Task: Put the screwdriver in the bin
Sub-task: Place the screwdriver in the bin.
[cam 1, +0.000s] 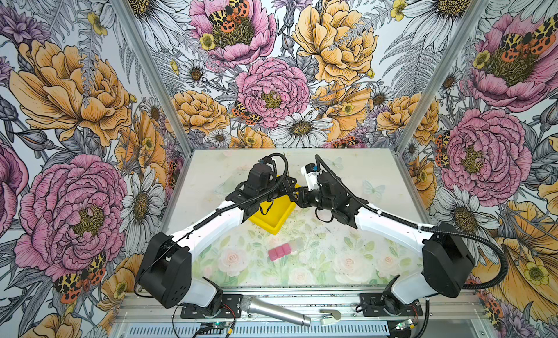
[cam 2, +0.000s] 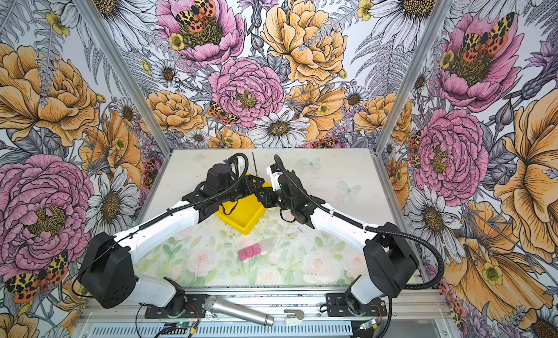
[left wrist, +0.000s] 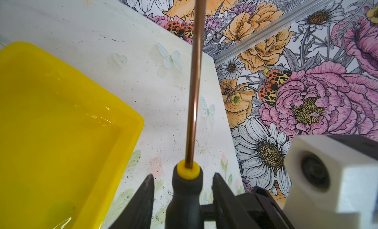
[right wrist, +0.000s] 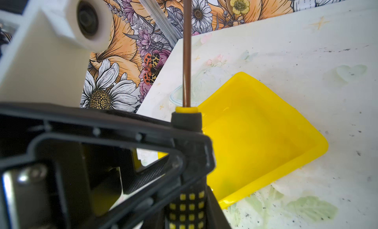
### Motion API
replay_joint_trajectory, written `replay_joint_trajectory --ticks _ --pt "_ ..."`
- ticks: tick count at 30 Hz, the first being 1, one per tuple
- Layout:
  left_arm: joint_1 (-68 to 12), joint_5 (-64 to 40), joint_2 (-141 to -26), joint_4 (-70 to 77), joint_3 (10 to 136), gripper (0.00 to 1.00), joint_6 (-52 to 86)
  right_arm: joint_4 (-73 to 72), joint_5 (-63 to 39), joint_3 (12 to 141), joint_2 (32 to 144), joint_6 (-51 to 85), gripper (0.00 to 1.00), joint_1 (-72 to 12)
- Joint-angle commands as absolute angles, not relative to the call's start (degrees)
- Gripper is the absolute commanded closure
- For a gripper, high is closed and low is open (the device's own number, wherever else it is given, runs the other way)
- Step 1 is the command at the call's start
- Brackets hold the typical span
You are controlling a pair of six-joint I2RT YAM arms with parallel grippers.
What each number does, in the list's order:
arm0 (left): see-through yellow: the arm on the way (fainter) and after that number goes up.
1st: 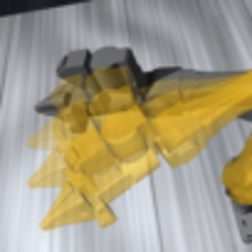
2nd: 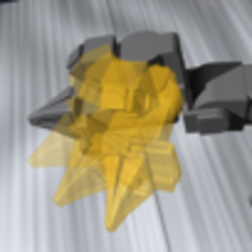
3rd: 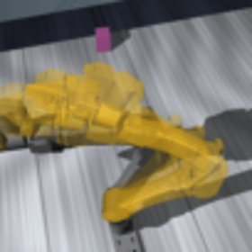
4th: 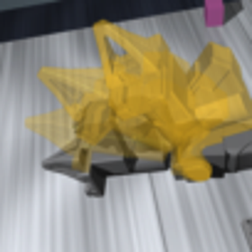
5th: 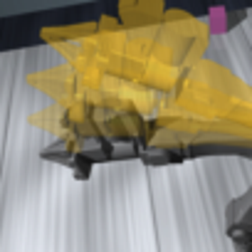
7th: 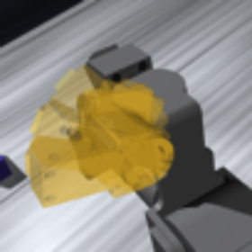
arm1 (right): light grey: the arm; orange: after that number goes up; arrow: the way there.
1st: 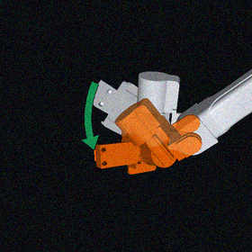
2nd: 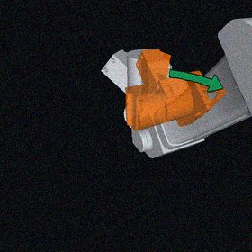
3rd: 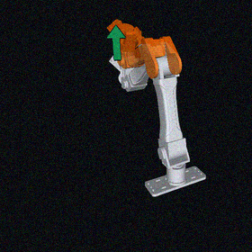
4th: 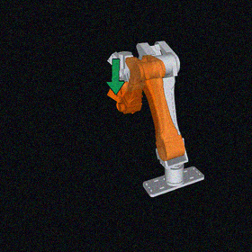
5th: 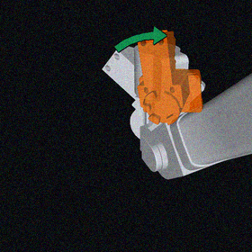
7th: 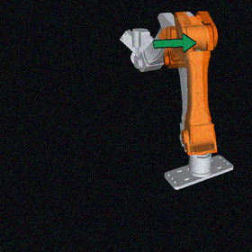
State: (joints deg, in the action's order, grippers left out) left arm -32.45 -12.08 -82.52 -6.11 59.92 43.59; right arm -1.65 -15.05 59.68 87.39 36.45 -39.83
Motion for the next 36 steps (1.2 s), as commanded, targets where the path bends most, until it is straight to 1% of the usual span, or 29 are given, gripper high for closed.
replay_joint_trajectory --ticks 1,3,5,8,10,13,15,16,19,23,27,28,30,32,33,36 --pt "-31.7 -12.8 -83.3 -4.8 60.7 0.56 43.9 -4.3 -16.2 62.6 88.9 36.2 1.0 -40.2" --pt "-31.4 -13.1 -83.4 -4.6 60.6 0.59 44.0 -4.1 -16.4 63.2 89.5 36.1 1.0 -40.3" --pt "-30.9 -13.5 -83.3 -4.1 60.2 0.65 44.2 -4.2 -16.6 63.5 89.9 35.9 1.0 -40.3" --pt "-30.4 -13.9 -83.1 -3.9 60.0 0.72 44.3 -3.8 -16.5 64.0 90.3 35.5 1.0 -40.4" --pt "-30.1 -14.3 -83.1 -3.4 59.7 0.79 44.5 -3.8 -16.4 64.0 90.3 35.4 1.0 -40.4" --pt "-29.8 -14.9 -83.1 -3.3 59.7 0.84 44.5 -3.7 -16.3 64.3 90.8 35.2 0.99 -40.4" --pt "-29.5 -15.4 -83.1 -3.3 59.8 0.87 44.4 -3.6 -16.4 64.6 91.0 35.1 0.98 -40.4" --pt "-29.4 -15.6 -83.1 -3.3 59.7 0.92 44.3 -3.2 -16.2 64.8 91.2 35.0 0.96 -40.3" --pt "-28.8 -15.6 -82.6 -3.5 59.5 1.0 44.2 -1.7 -15.0 65.1 91.3 34.4 0.8 -40.4" --pt "-28.1 -15.8 -81.8 -4.3 59.7 1.0 43.5 0.0 -12.8 64.7 90.6 33.6 0.63 -40.5" --pt "-27.3 -16.4 -81.3 -5.6 60.3 1.0 42.3 0.7 -11.4 64.8 89.9 32.9 0.41 -40.7" --pt "-27.0 -16.5 -81.2 -5.9 60.4 1.0 42.1 1.2 -11.2 65.1 89.9 32.6 0.39 -40.7" --pt "-26.3 -16.7 -81.1 -6.3 60.3 1.0 41.8 1.9 -10.7 65.4 89.5 31.9 0.23 -40.8" --pt "-25.4 -17.2 -81.1 -6.8 60.4 1.0 41.4 2.6 -10.0 65.2 88.8 31.2 0.03 -40.9" --pt "-24.9 -17.1 -81.2 -7.5 60.6 1.0 40.9 3.8 -9.3 65.3 88.3 30.4 0.01 -40.8" --pt "-23.5 -16.2 -81.0 -10.7 61.9 1.0 38.6 5.7 -6.5 64.6 86.3 29.1 0.01 -40.3"
